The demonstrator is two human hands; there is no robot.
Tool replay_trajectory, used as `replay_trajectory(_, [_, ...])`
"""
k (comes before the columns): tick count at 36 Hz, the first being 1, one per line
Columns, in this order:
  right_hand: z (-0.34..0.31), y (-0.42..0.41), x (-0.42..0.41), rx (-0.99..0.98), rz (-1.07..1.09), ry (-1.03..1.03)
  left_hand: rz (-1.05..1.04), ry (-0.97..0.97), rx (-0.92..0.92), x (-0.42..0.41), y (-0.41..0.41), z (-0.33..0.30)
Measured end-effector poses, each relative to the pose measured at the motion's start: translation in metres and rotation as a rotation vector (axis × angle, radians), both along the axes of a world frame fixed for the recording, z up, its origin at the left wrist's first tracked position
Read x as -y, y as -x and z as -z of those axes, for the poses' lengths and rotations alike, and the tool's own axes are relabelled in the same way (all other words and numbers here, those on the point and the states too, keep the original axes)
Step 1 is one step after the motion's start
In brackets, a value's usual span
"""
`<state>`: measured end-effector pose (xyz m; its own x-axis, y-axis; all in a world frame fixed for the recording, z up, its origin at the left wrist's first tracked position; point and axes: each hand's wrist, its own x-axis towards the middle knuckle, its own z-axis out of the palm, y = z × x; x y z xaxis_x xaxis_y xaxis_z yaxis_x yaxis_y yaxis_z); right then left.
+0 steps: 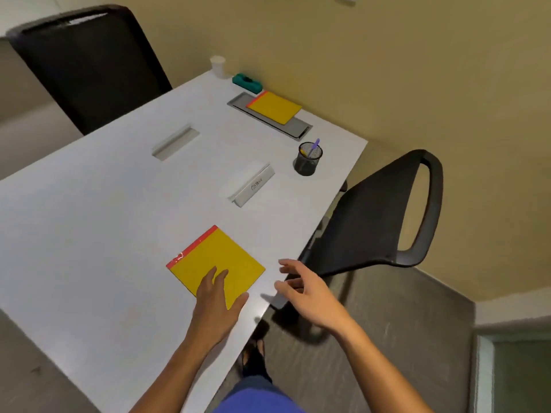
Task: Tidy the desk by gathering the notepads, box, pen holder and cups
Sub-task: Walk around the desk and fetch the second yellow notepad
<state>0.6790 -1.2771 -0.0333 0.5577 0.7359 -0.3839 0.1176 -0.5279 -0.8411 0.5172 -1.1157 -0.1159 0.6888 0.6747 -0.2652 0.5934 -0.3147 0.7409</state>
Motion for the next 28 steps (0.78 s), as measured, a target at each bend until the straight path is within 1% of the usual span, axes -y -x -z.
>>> replay_trajectory(3, [0.016,-0.016,-0.039,-0.017,-0.061,0.053,-0.04,-0.006,-0.044,-0.022,-0.008,0.012])
replay_trajectory(7, [0.039,-0.025,-0.086,0.008,-0.173,0.155,-0.083,-0.078,-0.144,-0.05,-0.009,0.024])
replay_trajectory(9, [0.051,-0.026,-0.104,0.027,-0.241,0.196,-0.131,-0.109,-0.209,-0.061,-0.007,0.03])
replay_trajectory(11, [0.062,-0.029,-0.12,0.044,-0.285,0.234,-0.197,-0.093,-0.26,-0.068,-0.006,0.035])
replay_trajectory(14, [0.078,-0.033,-0.138,0.082,-0.323,0.279,-0.293,-0.005,-0.306,-0.073,-0.007,0.042])
replay_trajectory(16, [0.089,-0.035,-0.146,0.11,-0.334,0.31,-0.387,0.08,-0.298,-0.074,-0.011,0.045])
replay_trajectory(18, [0.098,-0.038,-0.152,0.147,-0.354,0.344,-0.505,0.188,-0.258,-0.073,-0.016,0.048])
replay_trajectory(21, [0.111,-0.041,-0.158,0.214,-0.377,0.39,-0.669,0.341,-0.141,-0.07,-0.022,0.05])
replay_trajectory(24, [0.119,-0.041,-0.161,0.162,-0.341,0.41,-0.793,0.431,-0.097,-0.068,-0.027,0.049])
replay_trajectory(28, [0.126,-0.04,-0.164,0.111,-0.296,0.402,-0.856,0.463,-0.094,-0.068,-0.029,0.05])
